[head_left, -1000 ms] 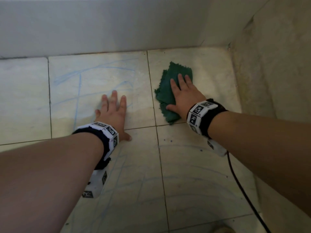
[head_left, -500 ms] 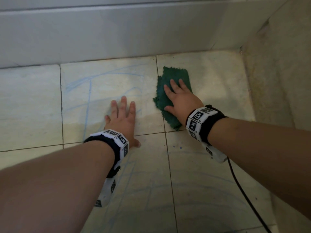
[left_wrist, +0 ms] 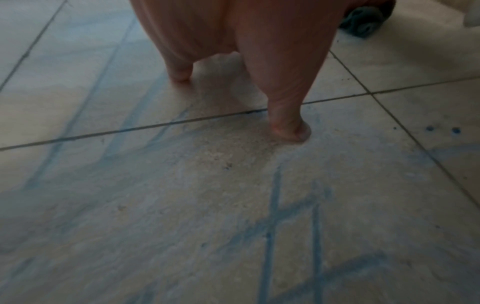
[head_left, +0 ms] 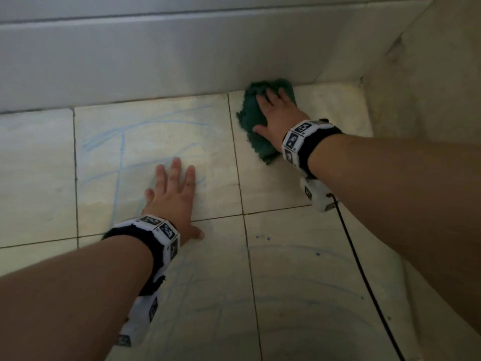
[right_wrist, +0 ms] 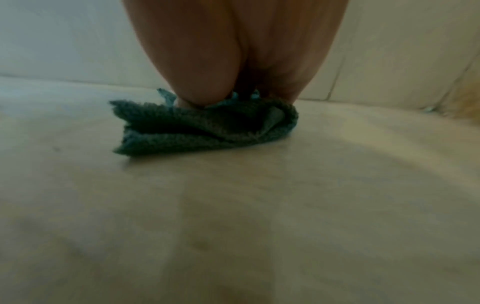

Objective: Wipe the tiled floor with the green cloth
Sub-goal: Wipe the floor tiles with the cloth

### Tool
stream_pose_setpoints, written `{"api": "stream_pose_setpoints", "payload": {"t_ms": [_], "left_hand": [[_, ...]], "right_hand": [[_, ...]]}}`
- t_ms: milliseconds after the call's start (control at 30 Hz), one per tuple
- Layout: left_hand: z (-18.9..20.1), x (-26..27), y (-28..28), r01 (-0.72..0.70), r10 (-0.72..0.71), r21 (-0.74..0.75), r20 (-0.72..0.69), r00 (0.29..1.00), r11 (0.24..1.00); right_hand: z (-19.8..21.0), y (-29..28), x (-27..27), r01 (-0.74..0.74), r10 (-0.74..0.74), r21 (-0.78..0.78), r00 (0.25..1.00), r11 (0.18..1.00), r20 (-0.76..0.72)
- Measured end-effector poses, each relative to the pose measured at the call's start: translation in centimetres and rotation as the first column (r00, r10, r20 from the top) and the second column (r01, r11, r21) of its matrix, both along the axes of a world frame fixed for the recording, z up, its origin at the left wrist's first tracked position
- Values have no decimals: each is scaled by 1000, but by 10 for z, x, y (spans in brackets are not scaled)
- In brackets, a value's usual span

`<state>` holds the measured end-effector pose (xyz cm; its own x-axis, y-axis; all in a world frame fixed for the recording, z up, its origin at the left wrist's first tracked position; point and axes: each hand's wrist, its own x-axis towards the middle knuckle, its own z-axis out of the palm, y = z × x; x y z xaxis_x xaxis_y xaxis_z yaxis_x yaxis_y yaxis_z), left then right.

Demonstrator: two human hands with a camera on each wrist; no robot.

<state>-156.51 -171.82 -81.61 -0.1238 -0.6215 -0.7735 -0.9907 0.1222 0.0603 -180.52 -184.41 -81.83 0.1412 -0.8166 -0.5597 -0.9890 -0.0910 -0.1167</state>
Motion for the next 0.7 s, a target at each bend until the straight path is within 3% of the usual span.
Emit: {"api": "stream_pose_setpoints", "payload": {"t_ms": [267,333,567,700], "left_hand": [[-1,1,0,-6,6,-19,-7,1000,1000],[0,1,1,-6,6,-24,-8,1000,1000],[2,0,3,7,-8,-60,-17,1000,998],[1,0,4,4,-6,-82,-23,1000,997]], "right_hand": [[5,6,-111,323,-319,-2,933,946,-169],[4,15,-121,344,-340,-8,923,939,-183],[3,86,-94,363,-359,11,925,932,-120],[12,133,-25,194,-189,24,972,981,-137]]}}
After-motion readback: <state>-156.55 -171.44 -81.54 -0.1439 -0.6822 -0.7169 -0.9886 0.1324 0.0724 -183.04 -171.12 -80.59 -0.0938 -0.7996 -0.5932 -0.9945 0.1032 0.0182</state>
